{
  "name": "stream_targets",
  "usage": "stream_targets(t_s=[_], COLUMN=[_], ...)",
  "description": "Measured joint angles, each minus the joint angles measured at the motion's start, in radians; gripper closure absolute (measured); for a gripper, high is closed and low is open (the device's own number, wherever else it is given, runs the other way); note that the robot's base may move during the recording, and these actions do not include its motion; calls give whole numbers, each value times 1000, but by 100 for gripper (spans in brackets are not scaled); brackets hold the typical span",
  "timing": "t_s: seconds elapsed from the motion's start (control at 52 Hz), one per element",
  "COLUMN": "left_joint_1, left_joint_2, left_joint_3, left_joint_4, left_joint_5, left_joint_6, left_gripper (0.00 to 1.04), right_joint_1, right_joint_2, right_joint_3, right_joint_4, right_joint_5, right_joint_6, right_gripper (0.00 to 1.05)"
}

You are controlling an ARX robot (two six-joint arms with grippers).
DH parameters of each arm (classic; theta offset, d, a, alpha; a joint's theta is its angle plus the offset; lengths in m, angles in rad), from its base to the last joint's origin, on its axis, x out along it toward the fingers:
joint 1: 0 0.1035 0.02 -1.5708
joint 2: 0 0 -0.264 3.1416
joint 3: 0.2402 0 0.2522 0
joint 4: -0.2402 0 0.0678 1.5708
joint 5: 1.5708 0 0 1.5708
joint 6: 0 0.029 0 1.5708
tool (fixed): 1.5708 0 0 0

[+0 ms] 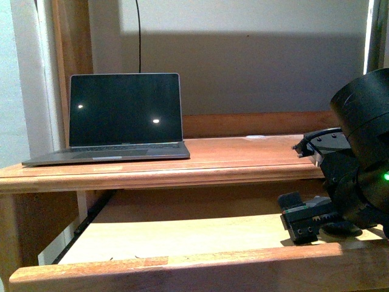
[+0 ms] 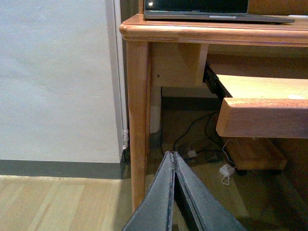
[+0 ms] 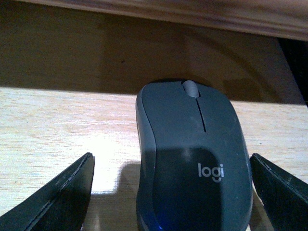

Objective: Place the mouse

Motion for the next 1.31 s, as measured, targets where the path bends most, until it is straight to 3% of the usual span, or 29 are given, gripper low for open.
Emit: stream_targets(t_s=[0.135, 0.288, 0.519, 0.731, 0.827, 1.077, 1.231, 1.308], left_joint_1=[0, 0, 0, 0, 0, 0, 0, 0], left_joint_2=[0, 0, 0, 0, 0, 0, 0, 0], left_joint_3=[0, 0, 0, 0, 0, 0, 0, 0], left_joint_4=[0, 0, 0, 0, 0, 0, 0, 0], left_joint_5=[0, 0, 0, 0, 0, 0, 0, 0], left_joint_6=[0, 0, 0, 0, 0, 0, 0, 0], left_gripper=[102, 102, 102, 102, 102, 68, 36, 26], right_joint_1=[-5, -21, -43, -84, -87, 13, 117, 137], right_joint_2=[5, 2, -97, -369, -438, -362, -96, 4], right_joint_3=[3, -8, -118, -270, -276, -79, 266, 379], right_joint_4=[2, 32, 74, -26, -72, -77, -133, -159], right_joint_5=[0, -23, -124, -248, -252, -138, 31, 82], right_joint_6=[5, 15, 31, 1, -2, 37, 100, 101], right_gripper=[20, 46, 48, 48, 48, 48, 48, 48])
